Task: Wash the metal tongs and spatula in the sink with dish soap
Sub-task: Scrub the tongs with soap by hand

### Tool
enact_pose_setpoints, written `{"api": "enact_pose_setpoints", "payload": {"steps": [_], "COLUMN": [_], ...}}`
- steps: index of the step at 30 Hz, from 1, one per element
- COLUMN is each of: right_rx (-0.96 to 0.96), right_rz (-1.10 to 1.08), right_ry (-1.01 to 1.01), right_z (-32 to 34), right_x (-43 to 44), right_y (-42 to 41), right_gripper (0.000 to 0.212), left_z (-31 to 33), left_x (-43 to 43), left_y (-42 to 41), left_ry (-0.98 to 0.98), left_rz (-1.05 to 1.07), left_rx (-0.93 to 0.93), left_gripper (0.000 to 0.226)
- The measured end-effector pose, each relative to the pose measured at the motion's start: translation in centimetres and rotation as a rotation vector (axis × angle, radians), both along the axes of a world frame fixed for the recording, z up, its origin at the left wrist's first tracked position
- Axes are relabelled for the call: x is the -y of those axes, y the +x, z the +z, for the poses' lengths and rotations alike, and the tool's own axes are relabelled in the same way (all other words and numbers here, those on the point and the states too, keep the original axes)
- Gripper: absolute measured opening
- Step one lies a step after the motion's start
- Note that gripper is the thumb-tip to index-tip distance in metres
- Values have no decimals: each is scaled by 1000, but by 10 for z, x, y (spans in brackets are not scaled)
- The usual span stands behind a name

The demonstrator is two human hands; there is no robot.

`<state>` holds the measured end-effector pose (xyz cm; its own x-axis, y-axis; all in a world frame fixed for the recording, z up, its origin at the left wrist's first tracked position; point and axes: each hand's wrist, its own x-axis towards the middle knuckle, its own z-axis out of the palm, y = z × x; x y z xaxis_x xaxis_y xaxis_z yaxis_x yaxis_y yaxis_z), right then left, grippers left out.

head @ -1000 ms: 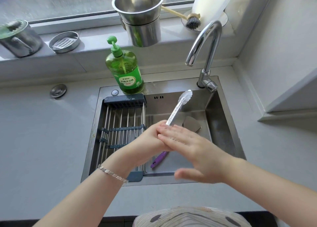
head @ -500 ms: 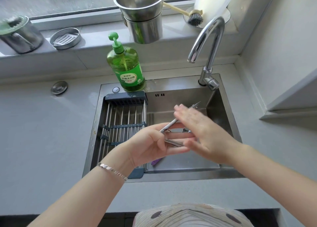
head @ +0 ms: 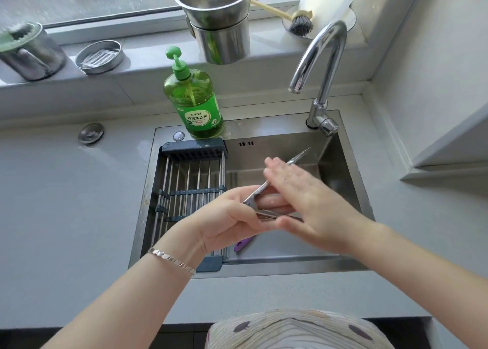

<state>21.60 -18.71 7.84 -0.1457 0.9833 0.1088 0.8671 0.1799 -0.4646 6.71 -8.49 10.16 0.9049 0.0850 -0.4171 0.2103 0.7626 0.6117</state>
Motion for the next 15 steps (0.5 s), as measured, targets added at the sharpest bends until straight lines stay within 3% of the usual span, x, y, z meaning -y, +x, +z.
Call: {"api": "enact_pose_setpoints", "payload": {"steps": [3, 7, 11, 15], "right_rx": [-112, -485, -785, -1085], "right_rz": [-61, -174, -349, -428], "right_ry": [-2, 4, -46, -152], "right_z": [-3, 2, 4, 9], "right_x": [-1, -2, -13, -19], "right_y": [2, -2, -8, -6], "right_gripper": [78, 44, 4, 13], "left_z": [2, 1, 0, 0], "left_x": [0, 5, 9, 9], "left_y": [-1, 3, 9, 7], "left_ry": [41, 342, 561, 557], "left_rz": [-37, -15, 2, 28], "left_rx": [27, -133, -219, -217], "left_gripper": [44, 19, 15, 12]}}
